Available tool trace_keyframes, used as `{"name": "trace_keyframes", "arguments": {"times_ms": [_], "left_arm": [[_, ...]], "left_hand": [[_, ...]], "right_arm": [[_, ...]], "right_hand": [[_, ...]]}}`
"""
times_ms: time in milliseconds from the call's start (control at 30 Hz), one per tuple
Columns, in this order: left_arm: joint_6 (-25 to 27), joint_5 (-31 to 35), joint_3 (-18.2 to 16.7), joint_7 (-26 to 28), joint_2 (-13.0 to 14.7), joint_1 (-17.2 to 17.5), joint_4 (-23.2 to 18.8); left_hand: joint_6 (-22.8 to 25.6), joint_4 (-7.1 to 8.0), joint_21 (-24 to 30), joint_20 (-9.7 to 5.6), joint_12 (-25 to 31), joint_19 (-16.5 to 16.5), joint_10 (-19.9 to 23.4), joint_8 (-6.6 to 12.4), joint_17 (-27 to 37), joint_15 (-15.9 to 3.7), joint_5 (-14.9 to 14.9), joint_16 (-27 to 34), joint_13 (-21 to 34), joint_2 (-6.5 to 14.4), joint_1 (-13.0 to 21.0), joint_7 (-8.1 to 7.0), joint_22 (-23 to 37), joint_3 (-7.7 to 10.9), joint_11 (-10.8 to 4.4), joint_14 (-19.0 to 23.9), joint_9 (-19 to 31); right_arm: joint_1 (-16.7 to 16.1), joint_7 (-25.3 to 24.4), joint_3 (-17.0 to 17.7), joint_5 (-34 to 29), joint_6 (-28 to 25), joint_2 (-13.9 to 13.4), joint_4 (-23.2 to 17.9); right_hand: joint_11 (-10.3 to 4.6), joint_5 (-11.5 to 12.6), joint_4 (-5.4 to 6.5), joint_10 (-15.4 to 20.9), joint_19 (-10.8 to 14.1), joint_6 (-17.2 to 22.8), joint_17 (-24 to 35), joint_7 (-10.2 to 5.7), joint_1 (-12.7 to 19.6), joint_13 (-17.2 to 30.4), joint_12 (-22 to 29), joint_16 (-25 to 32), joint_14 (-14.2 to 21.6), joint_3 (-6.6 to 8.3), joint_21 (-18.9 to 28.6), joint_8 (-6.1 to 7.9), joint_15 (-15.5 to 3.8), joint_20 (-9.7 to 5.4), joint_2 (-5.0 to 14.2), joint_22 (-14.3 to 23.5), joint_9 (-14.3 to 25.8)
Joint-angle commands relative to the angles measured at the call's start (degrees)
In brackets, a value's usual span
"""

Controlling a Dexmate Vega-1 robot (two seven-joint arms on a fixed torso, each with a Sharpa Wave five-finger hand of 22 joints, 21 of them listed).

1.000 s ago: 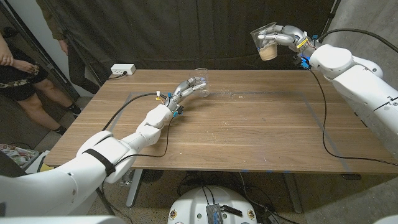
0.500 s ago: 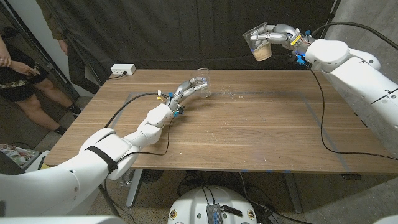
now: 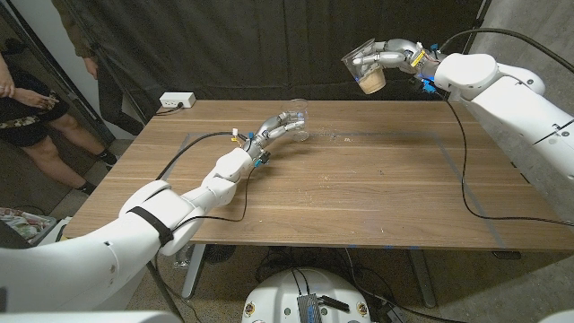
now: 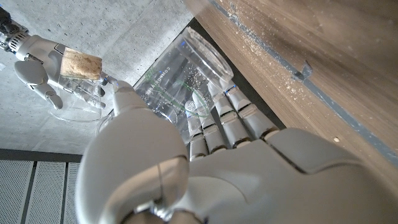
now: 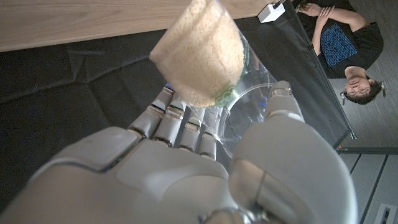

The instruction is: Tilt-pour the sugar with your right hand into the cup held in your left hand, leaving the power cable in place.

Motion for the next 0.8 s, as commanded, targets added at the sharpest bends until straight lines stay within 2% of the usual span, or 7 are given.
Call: {"name": "trace_keyframes", "arguments": {"times_ms": [33,800], "left_arm": [[1.1,0.1,0.7,-1.3,-1.1,-0.9,0.6],[5.1,1.2,2.8,-1.8,-2.9,-3.5,1.4]], "left_hand": [[0.3,0.14,0.4,-1.43,0.4,-0.3,0.4,0.42,0.2,-6.99,0.0,-0.1,0.2,0.4,0.1,0.25,0.3,-0.49,0.07,0.5,0.1],[0.2,0.33,0.6,-1.49,0.2,-0.4,0.4,0.43,0.6,-7.02,-0.2,-0.4,0.5,0.6,0.3,0.11,0.3,-0.90,0.11,0.6,0.1]], "right_arm": [[1.5,2.8,-2.1,-1.2,-2.4,-0.1,-1.1],[4.6,8.4,-5.0,-4.7,-2.5,-0.5,-1.4]], "right_hand": [[0.00,0.0,0.61,0.4,-0.4,0.4,0.2,-0.21,0.9,0.2,-0.1,-0.4,0.4,0.27,-0.1,0.26,-9.61,0.13,1.32,0.1,0.2],[0.08,0.0,0.42,0.8,-0.8,0.9,0.6,-0.05,1.1,0.5,-0.1,-0.5,0.6,0.38,-0.4,0.05,-9.63,0.33,1.46,-0.1,0.3]]}}
